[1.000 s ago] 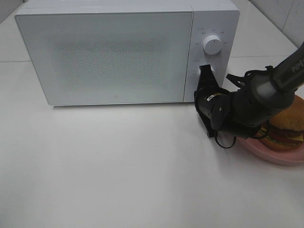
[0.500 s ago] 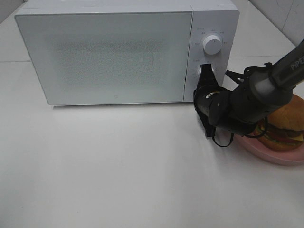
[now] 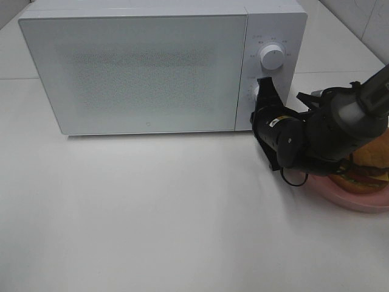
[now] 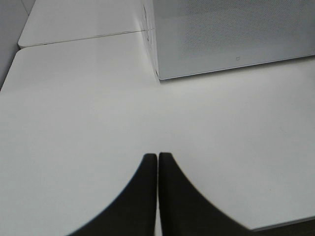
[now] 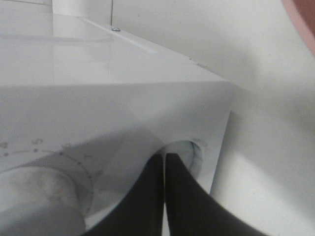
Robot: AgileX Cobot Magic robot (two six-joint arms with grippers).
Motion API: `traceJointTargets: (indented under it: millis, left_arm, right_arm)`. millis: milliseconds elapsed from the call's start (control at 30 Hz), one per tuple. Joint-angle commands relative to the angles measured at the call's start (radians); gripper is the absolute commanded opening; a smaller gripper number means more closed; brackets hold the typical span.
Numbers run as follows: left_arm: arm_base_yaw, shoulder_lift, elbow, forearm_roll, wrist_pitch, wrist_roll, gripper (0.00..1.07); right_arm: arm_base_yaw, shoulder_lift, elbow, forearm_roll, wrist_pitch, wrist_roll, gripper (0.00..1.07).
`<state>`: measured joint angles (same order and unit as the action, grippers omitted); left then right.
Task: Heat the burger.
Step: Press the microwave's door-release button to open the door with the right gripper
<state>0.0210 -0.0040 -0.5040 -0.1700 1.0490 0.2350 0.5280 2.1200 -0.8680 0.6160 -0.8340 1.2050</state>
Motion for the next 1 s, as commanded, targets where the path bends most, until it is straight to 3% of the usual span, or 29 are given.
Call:
traceJointTargets:
  millis: [33, 1000]
  left_arm:
    - [0.002, -0.019, 0.0, -0.002, -0.006, 0.003, 0.0]
    - [0.002, -0.019, 0.0, -0.002, -0.007, 0.003, 0.0]
  right_arm:
    - [-0.006, -0.04, -0.036, -0.084, -0.193, 0.003, 0.0]
    - [-0.055, -0.04, -0.111, -0.132, -0.154, 0.004, 0.0]
